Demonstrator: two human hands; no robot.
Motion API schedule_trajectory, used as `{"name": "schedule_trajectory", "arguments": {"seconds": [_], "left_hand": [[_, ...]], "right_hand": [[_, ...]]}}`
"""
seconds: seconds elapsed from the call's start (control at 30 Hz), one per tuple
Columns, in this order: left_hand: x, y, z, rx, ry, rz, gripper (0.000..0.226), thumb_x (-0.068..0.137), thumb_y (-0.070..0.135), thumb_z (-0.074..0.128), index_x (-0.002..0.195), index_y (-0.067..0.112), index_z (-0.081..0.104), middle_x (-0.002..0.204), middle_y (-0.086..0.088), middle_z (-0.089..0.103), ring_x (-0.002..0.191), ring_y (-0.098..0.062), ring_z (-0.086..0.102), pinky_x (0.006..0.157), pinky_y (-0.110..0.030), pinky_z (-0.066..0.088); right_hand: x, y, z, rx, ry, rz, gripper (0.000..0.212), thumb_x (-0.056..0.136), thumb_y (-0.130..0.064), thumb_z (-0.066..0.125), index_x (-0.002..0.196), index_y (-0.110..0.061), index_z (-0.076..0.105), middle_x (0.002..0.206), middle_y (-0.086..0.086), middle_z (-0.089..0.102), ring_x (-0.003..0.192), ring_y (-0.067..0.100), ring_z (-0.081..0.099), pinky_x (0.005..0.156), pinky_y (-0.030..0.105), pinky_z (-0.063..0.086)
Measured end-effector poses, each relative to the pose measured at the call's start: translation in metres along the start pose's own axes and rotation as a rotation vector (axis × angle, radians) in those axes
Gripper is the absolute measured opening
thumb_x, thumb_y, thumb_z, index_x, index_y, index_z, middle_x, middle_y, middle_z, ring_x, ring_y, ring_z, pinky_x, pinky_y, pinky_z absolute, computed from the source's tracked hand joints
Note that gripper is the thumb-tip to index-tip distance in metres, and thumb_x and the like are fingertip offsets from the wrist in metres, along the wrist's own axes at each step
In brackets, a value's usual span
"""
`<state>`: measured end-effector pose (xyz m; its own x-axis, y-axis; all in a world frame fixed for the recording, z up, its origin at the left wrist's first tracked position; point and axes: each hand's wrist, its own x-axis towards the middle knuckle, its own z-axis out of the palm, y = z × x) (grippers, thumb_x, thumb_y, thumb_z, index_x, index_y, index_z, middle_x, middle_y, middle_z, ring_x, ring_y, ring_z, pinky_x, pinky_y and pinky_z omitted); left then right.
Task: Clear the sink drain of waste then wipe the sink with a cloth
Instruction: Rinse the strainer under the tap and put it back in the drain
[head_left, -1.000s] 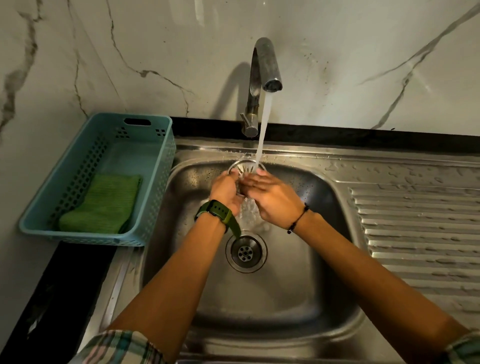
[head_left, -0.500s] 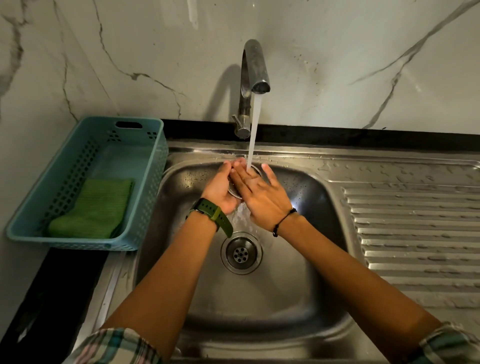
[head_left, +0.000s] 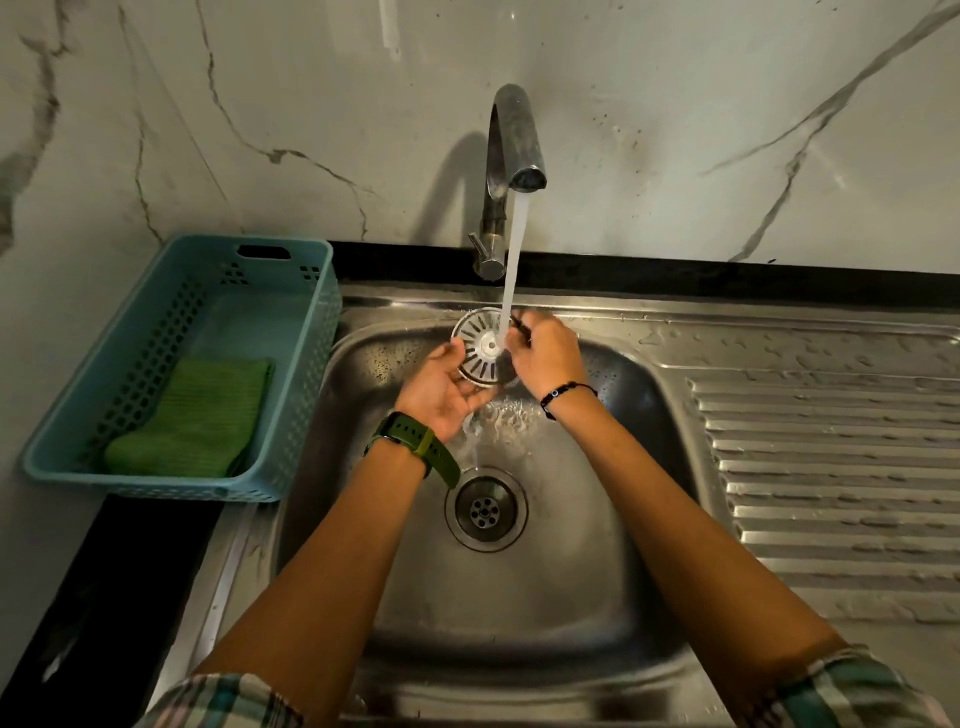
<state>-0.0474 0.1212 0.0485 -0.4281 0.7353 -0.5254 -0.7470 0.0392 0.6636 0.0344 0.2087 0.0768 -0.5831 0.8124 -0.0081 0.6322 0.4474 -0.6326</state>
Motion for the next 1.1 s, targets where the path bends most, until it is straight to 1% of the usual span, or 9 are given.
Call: {"name": "schedule_trajectory", "arguments": {"seconds": [0.13, 0.23, 0.43, 0.53, 0.6, 0.73, 0.8, 0.9, 1.1], "left_hand": [[-0.002, -0.001, -0.005, 0.033, 0.116, -0.028, 0.033, 0.094, 0.014, 0.044, 0.126, 0.006, 0.046, 0.118, -0.015, 0.060, 0.103, -0.026, 0.060, 0.088, -0.040, 0.050], [-0.005, -0.004, -0.003, 0.046, 0.123, -0.043, 0.033, 0.095, 0.015, 0.042, 0.125, 0.005, 0.047, 0.118, -0.017, 0.060, 0.107, -0.029, 0.059, 0.094, -0.042, 0.048], [-0.008, -0.005, 0.006, 0.032, 0.112, -0.049, 0.032, 0.096, 0.010, 0.037, 0.126, 0.003, 0.046, 0.126, -0.019, 0.056, 0.116, -0.032, 0.055, 0.095, -0.043, 0.047], [-0.009, -0.003, 0.006, 0.054, 0.106, -0.033, 0.031, 0.097, 0.011, 0.035, 0.125, 0.003, 0.046, 0.119, -0.019, 0.060, 0.106, -0.029, 0.061, 0.084, -0.038, 0.053], [-0.009, -0.003, 0.007, 0.066, 0.113, 0.008, 0.031, 0.097, 0.010, 0.036, 0.123, 0.002, 0.050, 0.111, -0.018, 0.064, 0.097, -0.025, 0.064, 0.070, -0.031, 0.057], [-0.008, -0.003, 0.014, 0.075, 0.151, 0.107, 0.024, 0.093, 0.010, 0.045, 0.110, 0.005, 0.062, 0.106, -0.015, 0.067, 0.096, -0.025, 0.066, 0.072, -0.031, 0.057], [-0.008, -0.004, 0.016, 0.139, 0.156, 0.139, 0.022, 0.094, 0.011, 0.044, 0.100, 0.006, 0.064, 0.094, -0.014, 0.069, 0.083, -0.020, 0.068, 0.072, -0.033, 0.057], [-0.012, -0.005, 0.019, 0.185, 0.124, 0.199, 0.024, 0.093, 0.004, 0.040, 0.082, 0.008, 0.061, 0.064, -0.003, 0.067, 0.054, -0.008, 0.064, 0.050, -0.022, 0.053], [-0.013, -0.005, 0.012, 0.073, 0.316, 0.183, 0.022, 0.094, 0.003, 0.040, 0.086, 0.011, 0.059, 0.083, -0.007, 0.065, 0.076, -0.019, 0.065, 0.064, -0.027, 0.054]], "right_hand": [[0.001, -0.011, -0.003, 0.076, 0.019, -0.131, 0.023, 0.086, 0.003, 0.053, 0.105, -0.001, 0.066, 0.104, 0.015, 0.064, 0.093, 0.023, 0.060, 0.090, 0.033, 0.052], [0.003, -0.024, -0.013, 0.368, -0.246, -0.029, 0.022, 0.086, 0.008, 0.046, 0.096, 0.009, 0.066, 0.076, 0.011, 0.066, 0.067, 0.018, 0.060, 0.064, 0.024, 0.055], [0.009, -0.026, -0.025, 0.597, -0.322, 0.079, 0.017, 0.086, 0.007, 0.052, 0.095, 0.005, 0.066, 0.093, 0.019, 0.067, 0.085, 0.023, 0.067, 0.075, 0.030, 0.060], [0.000, -0.021, -0.016, 0.272, -0.312, -0.046, 0.024, 0.091, -0.006, 0.049, 0.110, -0.005, 0.064, 0.118, 0.014, 0.064, 0.110, 0.023, 0.059, 0.100, 0.031, 0.045], [-0.014, -0.019, -0.002, 0.147, -0.334, -0.103, 0.031, 0.096, -0.020, 0.043, 0.124, -0.012, 0.056, 0.131, 0.009, 0.056, 0.122, 0.022, 0.051, 0.100, 0.026, 0.038], [-0.019, -0.016, 0.019, 0.204, -0.328, -0.130, 0.043, 0.100, -0.032, 0.031, 0.139, -0.017, 0.038, 0.153, 0.004, 0.027, 0.140, 0.021, 0.027, 0.116, 0.035, 0.021], [-0.011, -0.016, 0.023, 0.250, -0.264, -0.082, 0.042, 0.100, -0.033, 0.029, 0.136, -0.018, 0.043, 0.147, 0.009, 0.038, 0.133, 0.024, 0.037, 0.114, 0.040, 0.028], [0.003, -0.014, 0.020, 0.428, -0.177, 0.116, 0.038, 0.098, -0.034, 0.034, 0.114, -0.009, 0.058, 0.109, 0.013, 0.060, 0.101, 0.025, 0.056, 0.088, 0.035, 0.048], [0.015, 0.000, 0.013, 0.461, -0.114, 0.362, 0.031, 0.095, -0.013, 0.037, 0.087, -0.001, 0.065, 0.103, 0.022, 0.065, 0.092, 0.034, 0.062, 0.089, 0.047, 0.052]]}}
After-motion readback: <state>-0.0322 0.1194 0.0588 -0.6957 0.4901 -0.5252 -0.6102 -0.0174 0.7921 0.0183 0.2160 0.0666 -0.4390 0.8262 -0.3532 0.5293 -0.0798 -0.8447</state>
